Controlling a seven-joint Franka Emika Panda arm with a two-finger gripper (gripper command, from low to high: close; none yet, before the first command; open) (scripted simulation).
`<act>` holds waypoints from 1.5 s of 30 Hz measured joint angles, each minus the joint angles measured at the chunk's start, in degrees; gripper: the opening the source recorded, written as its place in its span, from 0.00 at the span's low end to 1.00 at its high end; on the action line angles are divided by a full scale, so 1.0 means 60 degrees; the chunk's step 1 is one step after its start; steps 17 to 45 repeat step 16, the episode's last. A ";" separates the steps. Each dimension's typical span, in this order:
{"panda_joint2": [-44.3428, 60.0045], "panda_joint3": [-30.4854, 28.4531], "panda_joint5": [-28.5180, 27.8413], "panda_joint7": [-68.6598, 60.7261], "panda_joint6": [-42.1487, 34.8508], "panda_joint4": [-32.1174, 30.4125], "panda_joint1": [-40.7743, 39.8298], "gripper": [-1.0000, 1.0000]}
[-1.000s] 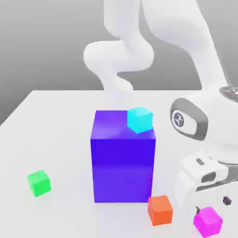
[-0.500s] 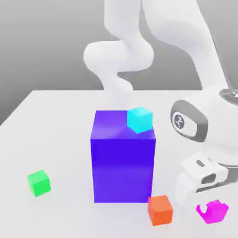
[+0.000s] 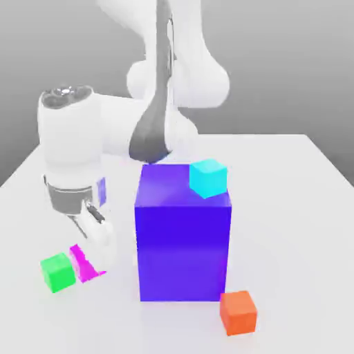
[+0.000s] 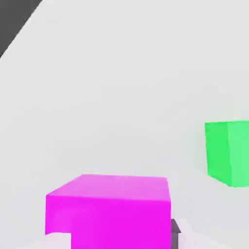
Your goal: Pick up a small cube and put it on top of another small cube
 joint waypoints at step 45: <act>-0.0431 0.0018 0.0100 0.0496 -0.0239 -0.0173 -0.0439 1.00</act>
